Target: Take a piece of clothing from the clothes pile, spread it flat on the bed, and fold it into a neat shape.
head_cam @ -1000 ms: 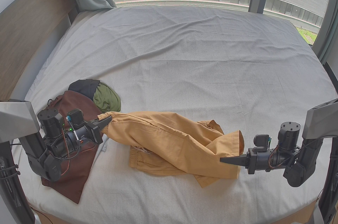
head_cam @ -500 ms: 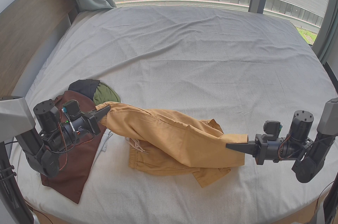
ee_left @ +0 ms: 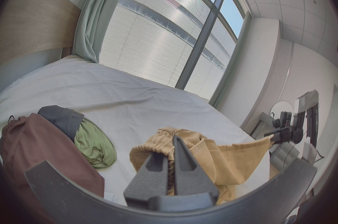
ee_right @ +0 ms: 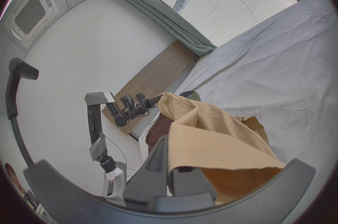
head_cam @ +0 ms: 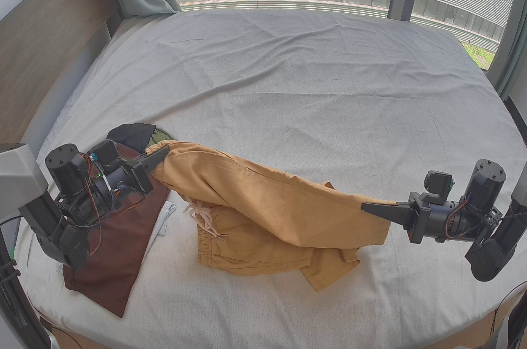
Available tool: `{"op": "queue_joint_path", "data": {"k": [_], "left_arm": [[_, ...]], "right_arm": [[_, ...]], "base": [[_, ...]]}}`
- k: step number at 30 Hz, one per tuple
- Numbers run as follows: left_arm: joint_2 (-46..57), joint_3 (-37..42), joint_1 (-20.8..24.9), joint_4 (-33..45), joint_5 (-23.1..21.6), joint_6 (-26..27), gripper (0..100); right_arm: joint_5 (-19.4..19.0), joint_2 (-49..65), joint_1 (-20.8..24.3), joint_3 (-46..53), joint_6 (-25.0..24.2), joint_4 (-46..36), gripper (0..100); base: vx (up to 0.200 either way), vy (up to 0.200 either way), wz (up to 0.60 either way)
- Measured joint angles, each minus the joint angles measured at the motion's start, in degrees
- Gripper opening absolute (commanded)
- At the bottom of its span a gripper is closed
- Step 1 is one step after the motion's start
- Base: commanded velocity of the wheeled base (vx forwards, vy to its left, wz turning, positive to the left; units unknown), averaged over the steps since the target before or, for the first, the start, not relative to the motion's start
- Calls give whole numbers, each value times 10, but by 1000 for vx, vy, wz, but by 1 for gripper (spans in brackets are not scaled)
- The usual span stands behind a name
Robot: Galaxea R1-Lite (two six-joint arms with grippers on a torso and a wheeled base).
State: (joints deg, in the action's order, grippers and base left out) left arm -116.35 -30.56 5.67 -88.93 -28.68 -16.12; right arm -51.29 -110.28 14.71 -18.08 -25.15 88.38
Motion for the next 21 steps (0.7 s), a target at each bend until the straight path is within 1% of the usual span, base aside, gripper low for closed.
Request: {"op": "queue_joint_path", "data": {"k": [3,5,10,21], "left_arm": [[16,-4,0,0,0,-25,0],[25,-5,0,0,-1,-30,0],[37,-13,-2,0,-4,-34,0],[41,-25,-2,0,-5,-33,0]], "right_arm": [[0,4,-1,-1,-5,0,0],[1,8,-1,-3,-15,1,0],[1,21,-2,-5,-41,1,0],[2,34,-19,-18,-48,1,0]], "base": [[0,0,0],[0,0,0],[0,0,0],[0,0,0]]}}
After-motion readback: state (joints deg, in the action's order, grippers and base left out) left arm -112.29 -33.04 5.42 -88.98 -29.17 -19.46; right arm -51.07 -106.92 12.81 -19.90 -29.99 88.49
